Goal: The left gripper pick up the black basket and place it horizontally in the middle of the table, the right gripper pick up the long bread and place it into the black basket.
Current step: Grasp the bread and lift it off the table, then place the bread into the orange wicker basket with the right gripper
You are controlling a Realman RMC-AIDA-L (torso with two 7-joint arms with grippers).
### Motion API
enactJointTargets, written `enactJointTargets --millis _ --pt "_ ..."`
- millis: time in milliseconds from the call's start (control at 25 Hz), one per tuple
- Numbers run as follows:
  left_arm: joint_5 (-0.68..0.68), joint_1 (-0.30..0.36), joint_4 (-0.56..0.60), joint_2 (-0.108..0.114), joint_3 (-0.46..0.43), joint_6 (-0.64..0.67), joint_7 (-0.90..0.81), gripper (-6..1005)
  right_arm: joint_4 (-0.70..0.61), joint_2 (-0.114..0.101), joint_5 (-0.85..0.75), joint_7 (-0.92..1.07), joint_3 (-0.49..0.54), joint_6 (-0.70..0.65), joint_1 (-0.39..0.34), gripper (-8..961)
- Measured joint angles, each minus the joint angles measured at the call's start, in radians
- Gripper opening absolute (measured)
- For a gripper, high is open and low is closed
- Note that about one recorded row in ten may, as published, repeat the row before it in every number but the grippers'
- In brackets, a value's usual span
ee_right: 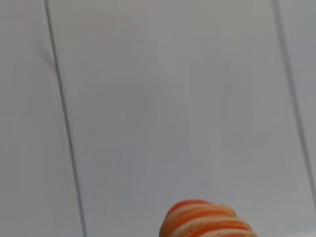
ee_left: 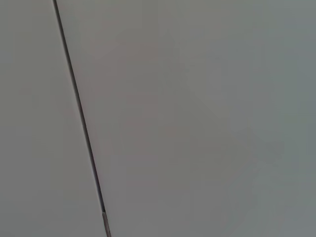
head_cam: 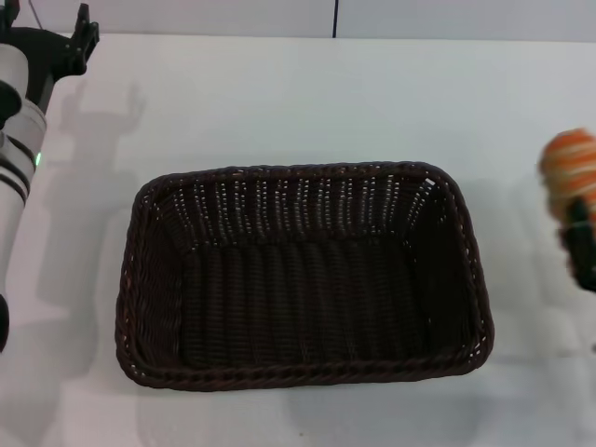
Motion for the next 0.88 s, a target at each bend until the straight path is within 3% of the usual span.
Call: enactJointTargets --millis 160,280,520,680,840,880 --pt "0.0 0.013 -0.005 -0.001 0.016 0.017 -0.005 818 0.004 0.0 -0.008 0.0 -0.011 -0.183 -0.032 626" --pt "0.001 0.082 -0.016 -0.002 0.145 0.154 -0.045 818 0.007 0.0 -0.012 -0.001 -0.049 -0.286 -0.03 600" --pt "0.001 0.1 0.026 -0.003 0.162 0.199 -0.125 818 0.008 0.002 -0.043 -0.021 -0.062 -0.357 -0.021 551" --pt "0.0 0.094 0.111 -0.002 0.162 0.26 -0.262 818 0.008 0.001 -0.154 -0.07 -0.058 -0.429 0.006 521" --pt "0.0 0.083 0.145 -0.002 0.162 0.273 -0.293 818 0.02 0.003 -0.185 -0.07 -0.059 -0.405 0.043 485" --pt "0.0 0.076 0.161 -0.002 0.162 0.273 -0.294 818 0.031 0.003 -0.214 -0.064 -0.066 -0.341 0.08 479"
